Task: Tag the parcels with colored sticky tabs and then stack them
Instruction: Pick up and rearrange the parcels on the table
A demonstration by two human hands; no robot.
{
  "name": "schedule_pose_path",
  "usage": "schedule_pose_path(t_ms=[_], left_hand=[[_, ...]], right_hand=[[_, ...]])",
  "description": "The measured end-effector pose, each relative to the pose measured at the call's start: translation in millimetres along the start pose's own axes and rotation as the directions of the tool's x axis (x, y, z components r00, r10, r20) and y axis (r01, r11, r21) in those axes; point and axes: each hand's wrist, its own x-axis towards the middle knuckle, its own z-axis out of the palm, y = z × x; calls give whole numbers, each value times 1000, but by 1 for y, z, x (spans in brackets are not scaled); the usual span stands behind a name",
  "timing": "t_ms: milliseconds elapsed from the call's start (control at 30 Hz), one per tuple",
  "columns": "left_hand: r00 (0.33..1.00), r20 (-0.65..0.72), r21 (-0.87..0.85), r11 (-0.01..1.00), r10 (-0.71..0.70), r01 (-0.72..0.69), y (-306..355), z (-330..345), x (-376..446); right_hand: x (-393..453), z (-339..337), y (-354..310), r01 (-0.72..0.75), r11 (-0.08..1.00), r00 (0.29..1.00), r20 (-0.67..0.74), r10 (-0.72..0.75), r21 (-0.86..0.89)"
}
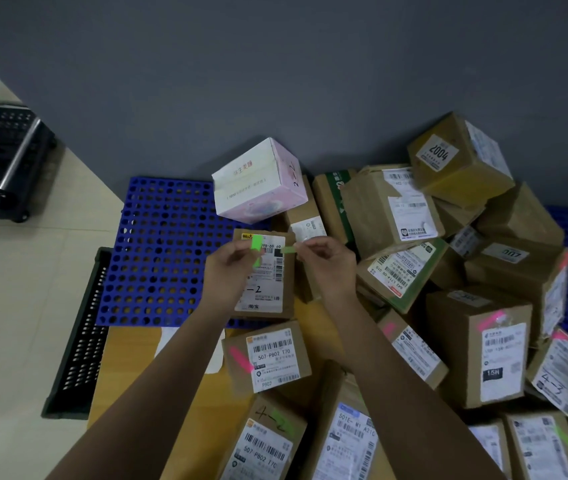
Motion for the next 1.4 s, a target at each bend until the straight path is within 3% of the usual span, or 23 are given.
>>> schedule_pose_path(t_ms=[133, 500, 667, 867, 1000, 1200, 1300, 1400], left_hand=[[1000, 19, -57, 998, 4, -2, -6, 3, 8], [997, 54, -74, 996, 46, -42, -13, 6, 18], [981, 106, -12, 987, 159, -159, -12, 14, 20], [946, 197, 28, 963, 256, -267, -10, 19, 20], [939, 178, 98, 944, 294, -314, -15, 20, 20], [965, 158, 71, 973, 207, -220, -14, 20, 23], [976, 143, 24, 986, 162, -167, -11, 21, 24], [991, 111, -10, 997, 77, -76, -3, 22, 25]], right_hand=[[14, 16, 0, -38, 999, 999, -14, 39, 37], [13, 37, 6, 96, 971, 988, -99, -120, -217], [19, 39, 1, 102, 945, 990, -61, -127, -311], [26, 39, 1, -15, 963, 999, -48, 2, -269], [29, 32, -2, -121, 970, 993, -32, 117, -212], [39, 20, -4, -334, 942, 938, 101, 333, 1], [36, 13, -8, -305, 952, 943, 144, 300, 15], [24, 3, -7, -184, 974, 981, 39, 190, -136]])
